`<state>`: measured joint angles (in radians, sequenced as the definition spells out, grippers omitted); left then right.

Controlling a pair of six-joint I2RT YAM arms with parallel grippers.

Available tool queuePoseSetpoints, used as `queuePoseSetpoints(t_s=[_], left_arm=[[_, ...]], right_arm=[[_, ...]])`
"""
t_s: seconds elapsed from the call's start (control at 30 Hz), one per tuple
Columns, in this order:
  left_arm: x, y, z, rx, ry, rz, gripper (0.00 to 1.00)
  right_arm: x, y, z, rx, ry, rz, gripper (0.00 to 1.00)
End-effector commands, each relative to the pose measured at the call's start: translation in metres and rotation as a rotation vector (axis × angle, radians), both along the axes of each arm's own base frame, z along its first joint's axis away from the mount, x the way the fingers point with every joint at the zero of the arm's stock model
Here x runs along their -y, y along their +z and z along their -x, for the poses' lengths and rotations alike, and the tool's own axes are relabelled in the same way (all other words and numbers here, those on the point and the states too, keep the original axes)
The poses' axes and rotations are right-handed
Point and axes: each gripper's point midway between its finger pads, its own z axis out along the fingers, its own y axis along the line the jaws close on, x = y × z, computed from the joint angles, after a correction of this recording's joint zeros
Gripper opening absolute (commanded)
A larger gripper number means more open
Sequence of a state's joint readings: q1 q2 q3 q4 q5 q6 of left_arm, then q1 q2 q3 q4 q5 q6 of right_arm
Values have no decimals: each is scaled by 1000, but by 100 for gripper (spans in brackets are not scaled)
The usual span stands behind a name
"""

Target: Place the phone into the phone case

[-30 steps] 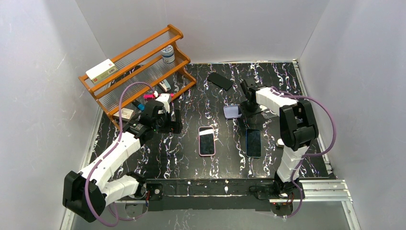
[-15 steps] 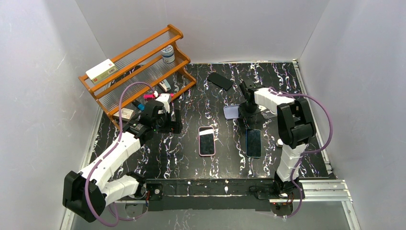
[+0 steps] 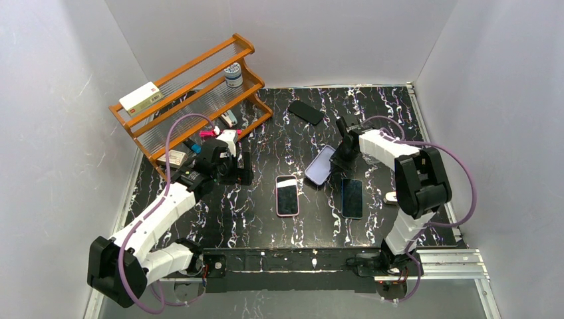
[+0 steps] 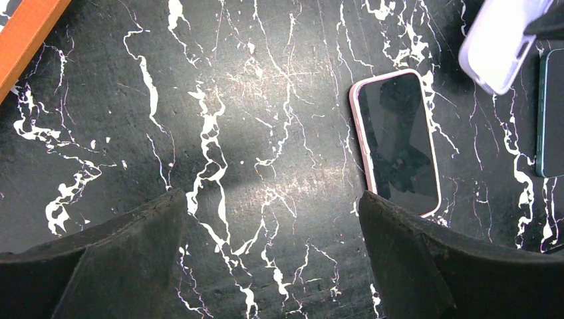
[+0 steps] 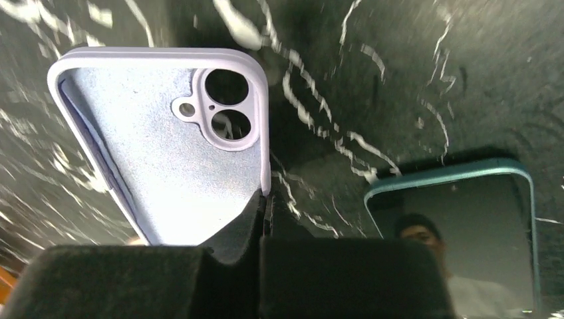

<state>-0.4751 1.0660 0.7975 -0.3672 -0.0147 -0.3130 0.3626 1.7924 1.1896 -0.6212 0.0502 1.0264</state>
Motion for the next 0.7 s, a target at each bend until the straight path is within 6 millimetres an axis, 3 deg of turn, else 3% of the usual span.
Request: queuePoseSetpoints(t_s=[0.0, 0.17, 0.33, 0.67], left_arm=[[1, 8, -4, 15, -6, -9, 98], [1, 4, -4, 5, -4, -14, 98], [0, 1, -4, -7, -2, -20, 98], [1, -4, -3, -25, -1, -24, 98]], right_arm=[[-17, 18, 36, 34, 294, -31, 1], [-31, 17, 72, 28, 445, 7, 1], [-16, 6, 98, -13, 519, 186, 1], [8, 13, 108, 0, 525, 285, 7]])
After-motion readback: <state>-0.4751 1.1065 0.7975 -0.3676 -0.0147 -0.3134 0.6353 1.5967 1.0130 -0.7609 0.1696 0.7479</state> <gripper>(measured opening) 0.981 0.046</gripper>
